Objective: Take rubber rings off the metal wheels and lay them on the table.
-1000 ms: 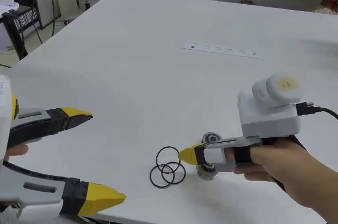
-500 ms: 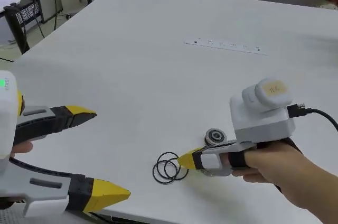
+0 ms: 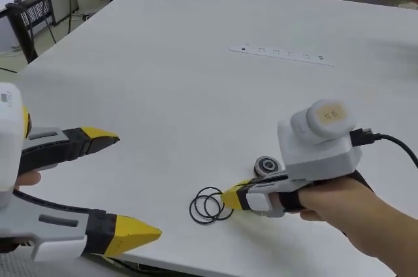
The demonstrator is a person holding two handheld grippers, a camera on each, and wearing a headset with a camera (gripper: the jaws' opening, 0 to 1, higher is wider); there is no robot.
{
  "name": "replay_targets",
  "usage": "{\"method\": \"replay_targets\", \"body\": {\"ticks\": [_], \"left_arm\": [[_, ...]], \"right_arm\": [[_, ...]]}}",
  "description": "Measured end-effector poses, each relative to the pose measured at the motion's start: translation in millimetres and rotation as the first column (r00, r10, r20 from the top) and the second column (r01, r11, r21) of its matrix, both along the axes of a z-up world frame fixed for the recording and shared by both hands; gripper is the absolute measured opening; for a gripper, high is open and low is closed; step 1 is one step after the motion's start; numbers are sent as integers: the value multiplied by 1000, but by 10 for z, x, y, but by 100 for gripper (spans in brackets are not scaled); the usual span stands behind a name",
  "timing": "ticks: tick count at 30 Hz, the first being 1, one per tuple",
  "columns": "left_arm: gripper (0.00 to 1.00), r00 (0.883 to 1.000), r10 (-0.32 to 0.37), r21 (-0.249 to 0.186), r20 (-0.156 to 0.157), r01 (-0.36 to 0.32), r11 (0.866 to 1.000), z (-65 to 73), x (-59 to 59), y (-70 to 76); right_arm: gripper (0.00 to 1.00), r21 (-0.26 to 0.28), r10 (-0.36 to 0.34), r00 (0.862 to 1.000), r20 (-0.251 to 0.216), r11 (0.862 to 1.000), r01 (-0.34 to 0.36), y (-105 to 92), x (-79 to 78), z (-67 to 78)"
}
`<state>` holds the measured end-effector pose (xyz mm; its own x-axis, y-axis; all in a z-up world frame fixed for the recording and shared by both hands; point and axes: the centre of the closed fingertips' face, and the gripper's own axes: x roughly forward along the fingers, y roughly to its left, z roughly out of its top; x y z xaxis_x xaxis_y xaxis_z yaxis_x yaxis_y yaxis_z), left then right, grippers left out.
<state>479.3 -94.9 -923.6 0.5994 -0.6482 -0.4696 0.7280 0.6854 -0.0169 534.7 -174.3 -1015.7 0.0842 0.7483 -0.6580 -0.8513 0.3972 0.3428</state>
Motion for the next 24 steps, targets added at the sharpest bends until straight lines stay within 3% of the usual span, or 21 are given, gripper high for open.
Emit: {"method": "replay_targets", "body": {"ticks": [9,24], "left_arm": [[86,1000,-1,8,-5,1,1000,-16,-7,4],[85,1000,-11,35,-21,12,999,-61,-19,5]], "right_arm": [[3,-5,7,1000,27,1000,-7,-5,27,40],[6,87,-70,995,65,994,64,-37,252,338]]}}
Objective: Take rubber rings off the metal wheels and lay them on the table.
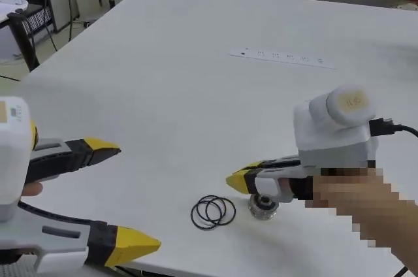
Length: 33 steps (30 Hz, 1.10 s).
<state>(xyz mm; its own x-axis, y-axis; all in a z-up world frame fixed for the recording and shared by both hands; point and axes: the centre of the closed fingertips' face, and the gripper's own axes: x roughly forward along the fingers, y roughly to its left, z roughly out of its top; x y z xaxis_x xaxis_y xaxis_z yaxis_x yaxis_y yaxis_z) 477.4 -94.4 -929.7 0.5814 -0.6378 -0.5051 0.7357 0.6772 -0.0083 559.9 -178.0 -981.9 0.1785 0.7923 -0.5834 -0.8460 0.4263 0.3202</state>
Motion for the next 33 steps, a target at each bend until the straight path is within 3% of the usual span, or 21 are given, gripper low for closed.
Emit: {"method": "replay_targets", "body": {"ticks": [6,11,14,16,20,23,29,33], "left_arm": [[84,1000,-8,15,1,8,1000,-7,-4,3],[84,1000,-9,-3,18,9,1000,44,17,-8],[83,999,-32,23,40,31,999,63,33,-15],[80,997,-51,56,57,47,997,72,47,-11],[82,996,-64,55,60,60,997,152,101,-51],[83,991,-105,30,79,103,994,300,139,-160],[84,978,-158,42,132,154,987,562,293,-296],[84,968,-191,47,164,185,982,715,400,-409]], "right_arm": [[7,77,-45,998,33,996,42,-15,134,217],[8,162,-100,993,55,983,90,-71,262,431],[9,187,-140,989,52,974,128,-155,345,493],[9,195,-166,985,46,969,154,-220,397,505],[9,184,-199,979,38,965,189,-378,451,454],[9,170,-234,972,25,959,227,-506,505,399],[8,161,-279,960,25,949,271,-644,603,346],[8,122,-295,955,23,949,290,-726,634,235]]}}
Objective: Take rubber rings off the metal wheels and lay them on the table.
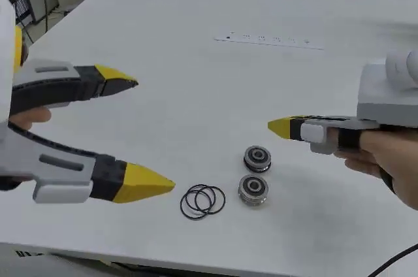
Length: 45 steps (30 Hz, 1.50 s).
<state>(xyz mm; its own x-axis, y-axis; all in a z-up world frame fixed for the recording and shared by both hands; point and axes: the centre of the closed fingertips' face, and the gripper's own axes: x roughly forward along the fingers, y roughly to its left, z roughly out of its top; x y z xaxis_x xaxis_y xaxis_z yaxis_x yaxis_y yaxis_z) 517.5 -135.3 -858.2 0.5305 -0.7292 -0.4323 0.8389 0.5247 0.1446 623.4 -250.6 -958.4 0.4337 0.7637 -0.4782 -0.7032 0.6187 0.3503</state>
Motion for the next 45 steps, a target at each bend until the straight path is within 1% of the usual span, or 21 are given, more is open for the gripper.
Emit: {"method": "replay_targets", "body": {"ticks": [3,6,7,9,12,15,18,20,22,25,30,32,33,34,36,37,38,40,41,42,45], "left_arm": [[83,998,-45,5,52,45,999,134,78,-137],[83,995,-73,4,68,73,997,204,150,-248],[83,993,-87,7,80,87,996,229,185,-294],[82,991,-100,12,93,99,995,252,235,-343],[80,987,-121,13,109,120,993,293,315,-432],[78,981,-143,-9,130,145,989,353,404,-557],[75,976,-164,-17,143,168,986,368,478,-676],[72,973,-180,-36,144,187,982,387,517,-769],[69,969,-197,-54,148,207,977,399,553,-862],[67,965,-208,-51,158,218,975,378,625,-965],[64,959,-230,-28,165,237,971,269,724,-1083],[62,958,-235,0,166,238,971,160,777,-1112],[61,958,-238,35,163,235,971,62,812,-1112],[60,959,-239,46,154,235,971,2,826,-1119],[59,962,-241,17,126,241,970,-94,836,-1163],[59,967,-233,-25,102,237,971,-152,881,-1183],[58,970,-228,-43,90,232,972,-174,894,-1193],[56,972,-222,-64,82,227,972,-241,932,-1204],[54,975,-210,-91,67,216,972,-274,953,-1208],[53,980,-194,-106,53,199,974,-308,975,-1200],[50,985,-167,-103,48,171,980,-428,1037,-1174]], "right_arm": [[8,-55,6,1000,-16,998,-7,-70,-11,-140],[8,-73,9,1000,-24,997,-10,-105,-14,-199],[9,-76,8,1000,-27,997,-10,-115,-16,-209],[9,-82,11,1000,-27,997,-13,-123,-20,-221],[9,-115,20,999,-28,993,-23,-154,-35,-289],[9,-148,37,999,-33,988,-41,-174,-62,-361],[10,-161,55,998,-36,985,-60,-176,-86,-394],[11,-170,69,997,-39,983,-75,-174,-108,-421],[13,-179,93,994,-58,978,-102,-157,-158,-472],[14,-201,124,990,-59,970,-134,-136,-205,-518],[16,-217,159,986,-52,962,-167,-103,-251,-538],[16,-214,164,985,-52,962,-171,-95,-255,-540],[17,-213,167,985,-52,962,-174,-90,-259,-544],[17,-212,169,984,-53,961,-176,-86,-264,-548],[18,-217,174,983,-52,959,-181,-86,-269,-562],[18,-219,175,983,-50,959,-182,-87,-267,-572],[19,-219,176,983,-50,958,-182,-87,-266,-576],[20,-220,175,983,-51,958,-182,-86,-264,-588],[20,-221,177,983,-50,958,-184,-85,-264,-593],[20,-222,179,983,-50,957,-186,-83,-265,-596],[20,-226,185,981,-50,955,-192,-73,-276,-605]]}}
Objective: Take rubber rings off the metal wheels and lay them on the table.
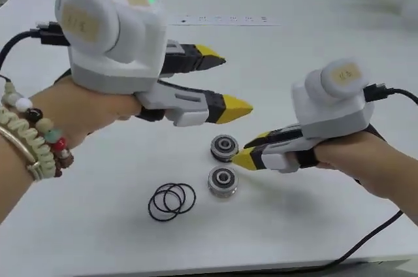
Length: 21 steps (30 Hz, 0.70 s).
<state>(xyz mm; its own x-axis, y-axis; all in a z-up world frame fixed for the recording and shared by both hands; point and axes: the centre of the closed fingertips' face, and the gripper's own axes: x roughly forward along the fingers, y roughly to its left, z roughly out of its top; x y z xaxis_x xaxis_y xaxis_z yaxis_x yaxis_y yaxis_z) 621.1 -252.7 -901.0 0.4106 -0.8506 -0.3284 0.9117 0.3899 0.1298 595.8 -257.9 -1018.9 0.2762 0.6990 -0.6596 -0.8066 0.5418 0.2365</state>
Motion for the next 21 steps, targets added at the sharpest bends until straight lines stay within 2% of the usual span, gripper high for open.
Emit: {"method": "replay_targets", "body": {"ticks": [2,3,6,8,12,17,21], "left_arm": [[48,1000,14,8,-12,-14,1000,-89,14,11],[48,999,35,17,-33,-34,999,-197,20,27],[47,998,48,31,-35,-47,998,-347,3,47],[43,997,57,49,-51,-54,997,-466,-12,67],[36,993,62,57,-96,-56,997,-645,-56,77],[31,994,59,100,-97,-49,994,-787,-96,67],[25,990,65,107,-125,-51,993,-876,-137,45]], "right_arm": [[20,-7,6,1000,2,1000,-6,4,-8,-14],[20,-9,10,1000,9,1000,-10,3,1,-17],[22,-11,10,1000,15,1000,-10,-1,21,-21],[22,-8,12,1000,21,1000,-11,11,18,-11],[22,-6,19,999,31,1000,-19,27,19,-1],[23,-4,27,999,40,1000,-27,39,28,-2],[23,-18,36,998,48,999,-35,37,25,-26]]}}
